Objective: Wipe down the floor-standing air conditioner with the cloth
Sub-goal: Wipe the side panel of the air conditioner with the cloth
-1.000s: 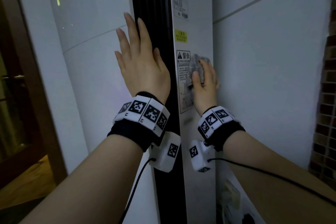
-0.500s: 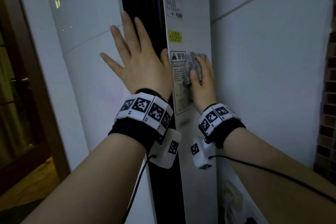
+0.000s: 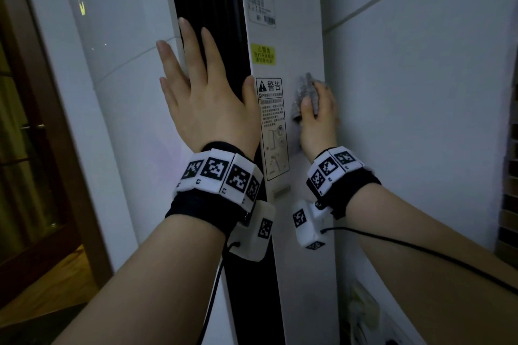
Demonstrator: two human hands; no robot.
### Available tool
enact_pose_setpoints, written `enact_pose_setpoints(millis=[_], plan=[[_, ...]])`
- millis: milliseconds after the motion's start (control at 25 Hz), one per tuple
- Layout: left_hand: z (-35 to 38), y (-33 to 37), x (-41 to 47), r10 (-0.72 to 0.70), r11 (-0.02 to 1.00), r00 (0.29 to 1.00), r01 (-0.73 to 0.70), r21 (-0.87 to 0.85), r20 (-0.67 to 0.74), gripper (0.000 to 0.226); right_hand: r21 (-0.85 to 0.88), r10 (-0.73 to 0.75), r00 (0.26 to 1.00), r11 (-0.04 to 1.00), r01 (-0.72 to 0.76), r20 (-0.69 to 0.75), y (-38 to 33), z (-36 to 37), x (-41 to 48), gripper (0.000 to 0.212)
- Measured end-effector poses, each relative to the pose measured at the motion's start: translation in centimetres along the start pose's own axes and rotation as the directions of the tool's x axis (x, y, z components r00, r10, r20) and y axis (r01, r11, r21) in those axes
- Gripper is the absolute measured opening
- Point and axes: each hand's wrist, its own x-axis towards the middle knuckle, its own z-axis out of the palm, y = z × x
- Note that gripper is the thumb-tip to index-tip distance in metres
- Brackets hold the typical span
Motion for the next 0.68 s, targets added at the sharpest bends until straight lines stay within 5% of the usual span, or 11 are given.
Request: enact_pose_setpoints(millis=[120, 280, 440, 600, 680], plan=[[0.3, -0.1, -0.1, 0.011, 1.0, 1.0, -0.011, -0.009, -0.025, 0.072, 0.01, -0.136, 0.991, 0.991, 0.136, 0.014, 0.6, -0.1, -0.3, 0.042], [0.3, -0.2, -0.1, -0.002, 1.0, 0.999, 0.002, -0.015, -0.035, 0.072, 0.04, 0.118, 0.992, 0.992, -0.116, -0.046, 0.8, -0.2, 1.7, 0.042], [0.4, -0.3, -0.2, 0.01, 1.0, 0.999, -0.011, -0.017, -0.037, 0.072, 0.087, -0.001, 0.999, 0.996, 0.004, -0.042, 1.7, 0.1, 0.9, 0.04], [0.4, -0.4, -0.2, 0.017, 1.0, 0.999, -0.017, -0.002, -0.033, 0.072, 0.093, 0.221, 0.97, 0.973, -0.212, -0.103, 2.9, -0.4, 2.0, 0.04], [0.4, -0.4, -0.2, 0.018, 1.0, 0.999, -0.018, -0.003, -0.032, 0.072, 0.13, 0.182, 0.977, 0.977, -0.168, -0.108, 3.2, -0.4, 1.3, 0.036]])
